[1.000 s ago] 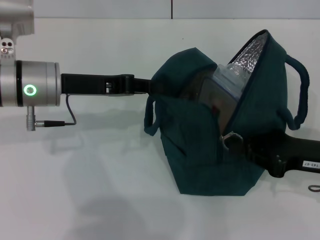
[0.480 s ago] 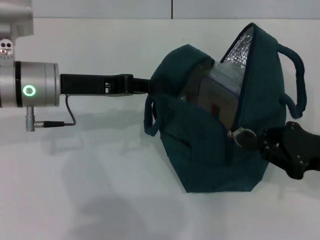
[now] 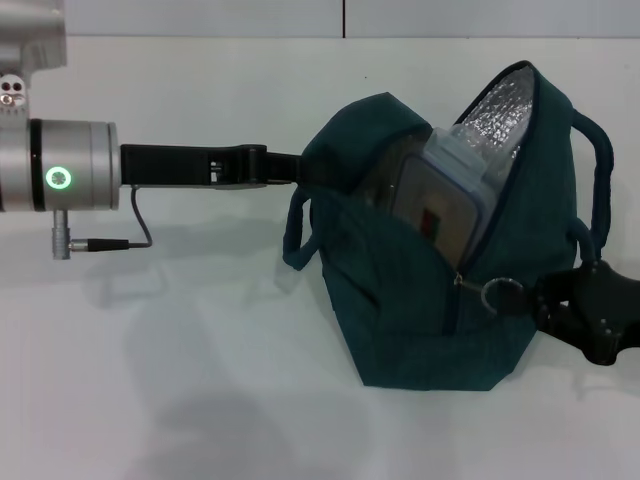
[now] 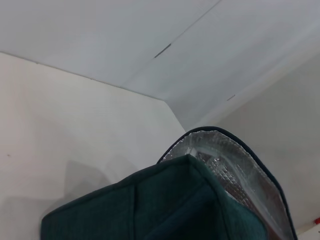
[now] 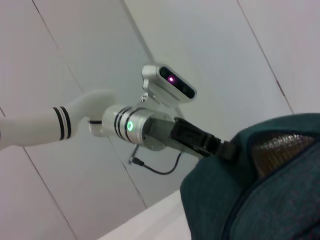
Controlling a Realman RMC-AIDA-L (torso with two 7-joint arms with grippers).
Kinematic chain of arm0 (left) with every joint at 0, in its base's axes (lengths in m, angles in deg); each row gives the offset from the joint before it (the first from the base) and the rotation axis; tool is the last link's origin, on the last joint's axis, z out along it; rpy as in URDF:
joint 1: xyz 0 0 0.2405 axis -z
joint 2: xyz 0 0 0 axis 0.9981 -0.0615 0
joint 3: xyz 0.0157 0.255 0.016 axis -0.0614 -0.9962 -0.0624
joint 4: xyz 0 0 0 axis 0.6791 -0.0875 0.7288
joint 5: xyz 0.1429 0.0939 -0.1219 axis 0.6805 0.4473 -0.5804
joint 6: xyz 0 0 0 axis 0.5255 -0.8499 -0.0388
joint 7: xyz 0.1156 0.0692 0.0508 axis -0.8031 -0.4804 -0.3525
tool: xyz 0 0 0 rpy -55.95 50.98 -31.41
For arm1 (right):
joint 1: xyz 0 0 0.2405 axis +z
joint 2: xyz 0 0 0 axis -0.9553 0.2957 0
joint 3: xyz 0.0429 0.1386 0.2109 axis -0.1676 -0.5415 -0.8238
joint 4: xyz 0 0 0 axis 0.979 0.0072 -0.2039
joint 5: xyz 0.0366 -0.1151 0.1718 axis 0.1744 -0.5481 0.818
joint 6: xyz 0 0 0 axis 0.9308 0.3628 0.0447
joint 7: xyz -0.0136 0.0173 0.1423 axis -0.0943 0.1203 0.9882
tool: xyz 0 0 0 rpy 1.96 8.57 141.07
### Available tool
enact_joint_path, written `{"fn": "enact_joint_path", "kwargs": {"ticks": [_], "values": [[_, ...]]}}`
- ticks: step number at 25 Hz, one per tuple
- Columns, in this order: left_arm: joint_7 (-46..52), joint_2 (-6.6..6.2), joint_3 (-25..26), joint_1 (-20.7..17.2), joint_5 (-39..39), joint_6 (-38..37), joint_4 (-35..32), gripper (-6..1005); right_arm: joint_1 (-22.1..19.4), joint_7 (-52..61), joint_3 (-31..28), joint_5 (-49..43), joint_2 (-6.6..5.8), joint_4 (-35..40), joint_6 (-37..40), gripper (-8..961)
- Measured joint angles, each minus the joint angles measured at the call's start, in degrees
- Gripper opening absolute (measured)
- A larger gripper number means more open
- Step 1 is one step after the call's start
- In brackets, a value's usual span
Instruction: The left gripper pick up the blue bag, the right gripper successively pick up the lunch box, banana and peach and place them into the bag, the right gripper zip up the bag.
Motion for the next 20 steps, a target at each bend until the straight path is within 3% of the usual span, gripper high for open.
{"fn": "enact_joint_path", "kwargs": {"ticks": [7, 15, 20], "values": [[-0.34, -0.08, 0.0, -0.11, -0.02, 0.06, 0.0, 123, -1.59, -2.73, -3.31, 0.96, 2.14, 4.61, 3.61, 8], [-1.29, -0.12, 0.0, 0.07, 0.0, 0.07, 0.69, 158, 0.11, -4.19, -3.04, 5.53, 2.23, 6.08, 6.0, 7], [-4.96, -0.01, -0.01, 0.37, -3.99, 0.07, 1.23, 180, 3.92, -3.67, -0.8, 4.72, 2.3, 4.52, 3.88, 8]]}}
